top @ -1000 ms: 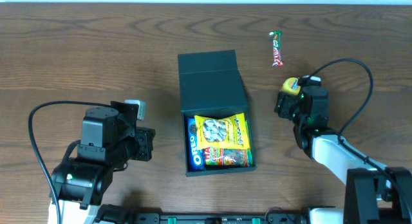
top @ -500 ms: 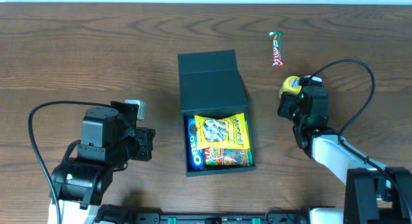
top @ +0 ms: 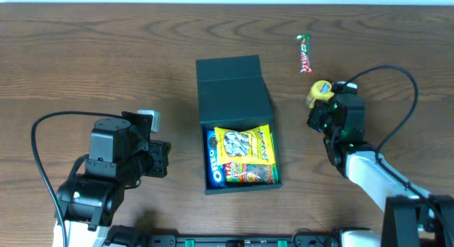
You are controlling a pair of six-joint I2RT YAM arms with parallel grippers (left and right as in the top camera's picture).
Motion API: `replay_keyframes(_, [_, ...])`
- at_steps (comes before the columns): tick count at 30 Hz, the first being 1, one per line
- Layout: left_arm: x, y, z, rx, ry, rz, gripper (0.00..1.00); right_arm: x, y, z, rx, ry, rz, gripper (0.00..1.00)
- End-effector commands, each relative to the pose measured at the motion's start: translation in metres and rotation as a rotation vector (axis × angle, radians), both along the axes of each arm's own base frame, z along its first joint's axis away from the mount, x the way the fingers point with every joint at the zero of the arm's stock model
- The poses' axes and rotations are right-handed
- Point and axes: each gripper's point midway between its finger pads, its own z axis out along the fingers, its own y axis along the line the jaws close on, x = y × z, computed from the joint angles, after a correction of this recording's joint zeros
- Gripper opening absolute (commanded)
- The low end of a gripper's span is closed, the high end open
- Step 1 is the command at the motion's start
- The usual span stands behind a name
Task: Pack container
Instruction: 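Close the right gripper on the yellow tube and lift it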
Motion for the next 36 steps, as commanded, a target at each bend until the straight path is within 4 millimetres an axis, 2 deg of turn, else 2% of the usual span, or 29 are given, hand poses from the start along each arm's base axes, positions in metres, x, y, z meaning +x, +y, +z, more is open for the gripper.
replay_keyframes(1, [0.003,0.002,0.009,0.011,-0.034,-0.005,0.06,0.003,0.001,0.018,0.005,-0.041,-0.001,0.22])
replay_keyframes(4, [0.003,0.001,0.009,0.011,-0.034,-0.005,0.06,0.002,0.001,0.019,0.004,-0.04,0.0,0.22])
replay_keyframes(5, [0.003,0.001,0.009,0.011,-0.034,-0.005,0.06,0.002,0.001,0.019,0.004,-0.038,0.0,0.28])
replay_keyframes(6, [0.003,0.001,0.009,0.011,-0.034,-0.005,0.06,0.0,0.001,0.017,0.004,-0.028,0.0,0.47])
replay_keyframes(8, [0.003,0.001,0.009,0.011,-0.034,-0.005,0.06,-0.005,0.0,0.01,0.002,0.005,0.0,0.72])
replay_keyframes(9, [0.003,0.001,0.009,0.011,-0.034,-0.005,0.06,-0.007,0.0,0.007,0.001,0.019,0.0,0.81])
replay_keyframes(11, [0.003,0.001,0.009,0.013,-0.036,-0.009,0.06,-0.008,0.0,0.005,-0.003,0.029,0.002,0.85])
replay_keyframes(17, [0.004,0.003,0.009,0.024,-0.039,-0.003,0.06,0.003,0.0,-0.001,-0.018,0.004,0.01,0.88])
replay_keyframes(28, [0.006,0.005,0.009,0.034,-0.049,0.006,0.05,0.031,0.001,-0.021,-0.025,0.016,0.014,0.84])
replay_keyframes(31, [0.006,0.005,0.009,0.034,-0.049,0.006,0.06,0.038,0.002,-0.019,-0.026,0.01,0.016,0.79])
replay_keyframes(36, [0.007,0.005,0.01,0.033,-0.053,0.006,0.05,0.04,0.002,-0.021,-0.031,0.022,0.02,0.6])
